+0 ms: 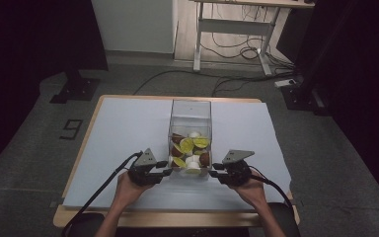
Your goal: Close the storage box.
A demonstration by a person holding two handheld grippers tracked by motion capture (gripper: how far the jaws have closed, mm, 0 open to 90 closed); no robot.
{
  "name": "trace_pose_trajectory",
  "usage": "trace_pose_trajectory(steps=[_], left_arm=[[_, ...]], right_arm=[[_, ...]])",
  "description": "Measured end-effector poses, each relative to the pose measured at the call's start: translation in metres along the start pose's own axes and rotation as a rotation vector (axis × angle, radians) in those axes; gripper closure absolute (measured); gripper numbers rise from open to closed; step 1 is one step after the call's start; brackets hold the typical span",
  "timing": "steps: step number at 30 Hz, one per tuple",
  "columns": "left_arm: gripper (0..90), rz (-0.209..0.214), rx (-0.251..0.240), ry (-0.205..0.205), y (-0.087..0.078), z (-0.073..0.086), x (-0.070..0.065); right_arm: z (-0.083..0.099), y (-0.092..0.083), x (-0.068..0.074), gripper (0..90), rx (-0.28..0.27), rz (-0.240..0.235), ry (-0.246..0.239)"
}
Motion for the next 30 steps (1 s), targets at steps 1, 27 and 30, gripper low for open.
trace_pose_trajectory(steps=[1, 27, 30], left_arm=[[63.1, -0.001, -0.001, 0.001, 0.0, 0.0, 0.0], [66.1, -0.059, -0.026, -0.025, 0.008, -0.012, 0.014], [65.8, -0.061, -0.03, -0.031, 0.009, -0.013, 0.016]], right_arm=[[0.0, 0.0, 0.0, 66.5, 0.003, 0.006, -0.004], [-0.006, -0.002, 0.002, 68.6, 0.014, -0.009, 0.016], [-0.01, -0.001, 0.002, 70.6, 0.0, -0.019, 0.025]])
Point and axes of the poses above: each handheld gripper's, and its own axes: y roughly forward along the jaws, z roughly out of its underside, x roughly to its left, the point moved 8 cm from there along y, roughly forward along the jaws, and after that the axes turned 11 degrees about -y, right-handed, at the moved point
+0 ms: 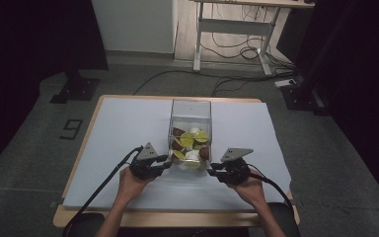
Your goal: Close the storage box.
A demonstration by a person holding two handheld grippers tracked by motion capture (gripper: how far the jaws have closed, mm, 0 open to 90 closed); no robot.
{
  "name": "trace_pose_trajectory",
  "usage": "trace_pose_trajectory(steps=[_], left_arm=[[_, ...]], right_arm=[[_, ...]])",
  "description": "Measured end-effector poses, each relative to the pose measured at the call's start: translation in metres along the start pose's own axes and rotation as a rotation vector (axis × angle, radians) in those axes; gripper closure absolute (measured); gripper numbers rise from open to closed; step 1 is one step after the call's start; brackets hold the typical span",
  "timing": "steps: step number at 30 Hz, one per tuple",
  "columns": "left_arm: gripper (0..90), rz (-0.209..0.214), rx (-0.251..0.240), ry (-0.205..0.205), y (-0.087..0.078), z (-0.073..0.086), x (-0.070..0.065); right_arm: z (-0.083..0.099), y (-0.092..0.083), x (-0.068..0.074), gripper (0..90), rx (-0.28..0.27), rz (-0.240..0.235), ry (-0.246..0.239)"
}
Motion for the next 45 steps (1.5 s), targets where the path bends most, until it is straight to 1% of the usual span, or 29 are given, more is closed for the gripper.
trace_pose_trajectory(steps=[4, 6, 10, 11, 18, 23, 27, 30, 34, 37, 42, 45], left_arm=[[65.3, -0.006, -0.003, -0.006, 0.002, -0.001, 0.002], [65.4, -0.014, -0.005, -0.008, 0.004, -0.002, 0.003], [65.4, -0.03, -0.008, -0.013, 0.007, -0.005, 0.005], [65.6, -0.031, -0.008, -0.014, 0.007, -0.005, 0.006], [65.6, -0.033, -0.01, -0.018, 0.008, -0.006, 0.007], [65.5, -0.033, -0.01, -0.017, 0.008, -0.006, 0.007], [65.5, -0.037, -0.008, -0.019, 0.008, -0.006, 0.008], [65.7, -0.047, -0.007, -0.026, 0.009, -0.006, 0.008], [66.3, -0.048, -0.01, -0.018, 0.007, -0.006, 0.007], [64.4, -0.06, -0.001, -0.005, 0.005, -0.005, 0.006], [54.8, -0.083, 0.013, 0.0, 0.003, -0.001, 0.008], [49.2, -0.083, 0.019, -0.008, 0.001, 0.004, 0.01]], right_arm=[[-0.006, 0.004, 0.002, 72.4, -0.012, -0.019, 0.004], [-0.008, 0.006, 0.003, 72.8, -0.01, -0.02, -0.004], [-0.013, 0.01, 0.002, 74.3, -0.012, -0.018, -0.005], [-0.016, 0.012, 0.002, 75.2, -0.015, -0.016, -0.005], [-0.022, 0.019, 0.0, 78.9, -0.017, 0.0, -0.007], [-0.027, 0.023, 0.0, 80.9, -0.02, -0.005, -0.003], [-0.029, 0.027, 0.0, 81.9, -0.02, 0.001, -0.004], [-0.031, 0.028, -0.001, 81.8, -0.014, 0.025, -0.026], [-0.031, 0.028, -0.002, 81.6, -0.012, 0.036, -0.029], [-0.031, 0.028, -0.003, 81.6, -0.014, 0.037, -0.025], [-0.032, 0.031, -0.005, 81.6, -0.019, 0.055, -0.026], [-0.033, 0.032, -0.007, 81.5, -0.019, 0.062, -0.029]])
Point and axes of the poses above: each handheld gripper's, and its own axes: y roughly forward along the jaws, z roughly out of its underside, x roughly to its left, the point moved 8 cm from there along y, roughly forward along the jaws, and after that the axes turned 11 degrees about -y, right-handed, at the moved point
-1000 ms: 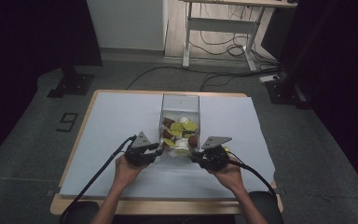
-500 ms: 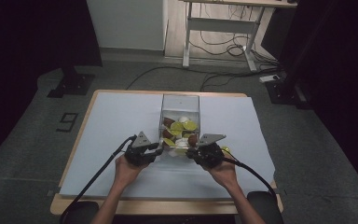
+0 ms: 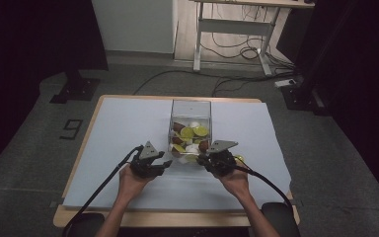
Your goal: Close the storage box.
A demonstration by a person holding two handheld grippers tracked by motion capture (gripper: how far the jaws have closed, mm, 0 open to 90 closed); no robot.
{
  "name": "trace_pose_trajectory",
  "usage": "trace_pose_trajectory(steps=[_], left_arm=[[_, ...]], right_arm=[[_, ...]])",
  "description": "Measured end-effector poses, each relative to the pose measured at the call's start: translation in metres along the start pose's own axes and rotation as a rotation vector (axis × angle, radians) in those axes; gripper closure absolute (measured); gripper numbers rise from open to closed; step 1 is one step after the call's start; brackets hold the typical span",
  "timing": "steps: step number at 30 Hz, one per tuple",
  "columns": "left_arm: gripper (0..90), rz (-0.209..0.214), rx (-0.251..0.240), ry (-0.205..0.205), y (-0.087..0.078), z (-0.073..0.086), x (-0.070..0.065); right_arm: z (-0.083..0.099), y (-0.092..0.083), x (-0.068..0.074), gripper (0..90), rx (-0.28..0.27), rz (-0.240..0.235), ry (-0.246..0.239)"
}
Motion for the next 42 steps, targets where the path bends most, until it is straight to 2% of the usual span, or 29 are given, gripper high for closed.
trace_pose_trajectory(steps=[4, 7, 12, 18, 26, 30, 35, 42], left_arm=[[39.1, 0.016, 0.012, -0.026, -0.003, 0.008, 0.005], [30.0, 0.016, 0.011, -0.059, -0.006, 0.013, 0.011], [15.2, 0.008, 0.032, -0.086, -0.008, 0.025, 0.017], [12.3, 0.021, 0.086, -0.097, -0.006, 0.042, 0.02], [1.9, 0.012, 0.144, -0.097, -0.003, 0.059, 0.023], [0.0, 0.005, 0.17, -0.086, 0.001, 0.065, 0.024], [0.0, -0.008, 0.178, -0.07, 0.004, 0.068, 0.024], [0.0, -0.015, 0.177, -0.071, 0.004, 0.068, 0.026]], right_arm=[[-0.001, 0.0, -0.001, 81.2, 0.0, 0.007, -0.005], [-0.001, 0.001, -0.002, 81.2, 0.001, 0.013, 0.0], [-0.002, 0.003, -0.005, 81.1, 0.003, 0.031, 0.001], [-0.003, 0.005, -0.008, 81.0, 0.006, 0.048, 0.011], [-0.004, 0.009, -0.013, 81.1, 0.008, 0.066, 0.026], [-0.004, 0.009, -0.015, 81.1, 0.007, 0.067, 0.023], [-0.005, 0.01, -0.017, 81.3, 0.009, 0.073, 0.025], [-0.005, 0.014, -0.021, 82.9, 0.009, 0.08, 0.036]])
Point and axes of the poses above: each handheld gripper's, and its own axes: y roughly forward along the jaws, z roughly out of its underside, x roughly to its left, the point moved 8 cm from there along y, roughly forward along the jaws, and after that the axes turned 11 degrees about -y, right-handed, at the moved point
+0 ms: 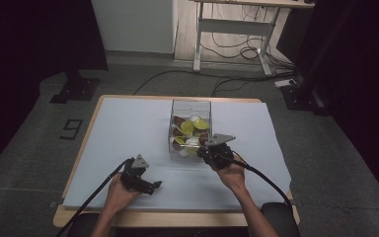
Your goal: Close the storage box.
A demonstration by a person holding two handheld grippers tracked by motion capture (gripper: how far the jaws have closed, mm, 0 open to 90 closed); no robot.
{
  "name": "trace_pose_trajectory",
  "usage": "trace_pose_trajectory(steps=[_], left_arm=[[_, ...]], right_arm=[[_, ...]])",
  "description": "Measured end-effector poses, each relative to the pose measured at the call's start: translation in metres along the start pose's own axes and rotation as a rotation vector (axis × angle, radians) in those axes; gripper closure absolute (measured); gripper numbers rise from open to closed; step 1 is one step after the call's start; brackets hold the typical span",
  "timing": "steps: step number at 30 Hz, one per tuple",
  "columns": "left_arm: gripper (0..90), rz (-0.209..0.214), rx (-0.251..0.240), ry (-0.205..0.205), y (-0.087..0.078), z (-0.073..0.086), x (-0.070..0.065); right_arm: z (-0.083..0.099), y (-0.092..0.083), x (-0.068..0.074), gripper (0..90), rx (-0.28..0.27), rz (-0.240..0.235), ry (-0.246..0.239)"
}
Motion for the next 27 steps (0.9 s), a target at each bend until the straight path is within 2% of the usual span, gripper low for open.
trace_pose_trajectory(steps=[7, 27], left_arm=[[0.0, 0.0, 0.006, -0.002, 0.001, 0.001, 0.0], [0.0, -0.007, 0.009, -0.001, 0.002, 0.001, 0.0]], right_arm=[[0.0, 0.004, -0.001, 82.9, 0.006, 0.012, 0.0], [-0.004, 0.016, -0.014, 83.8, 0.02, 0.072, 0.03]])
Point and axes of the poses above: each handheld gripper's, and its own axes: y roughly forward along the jaws, z roughly out of its underside, x roughly to its left, the point moved 8 cm from there along y, roughly forward along the jaws, and after that the axes turned 11 degrees about -y, right-handed, at the moved point
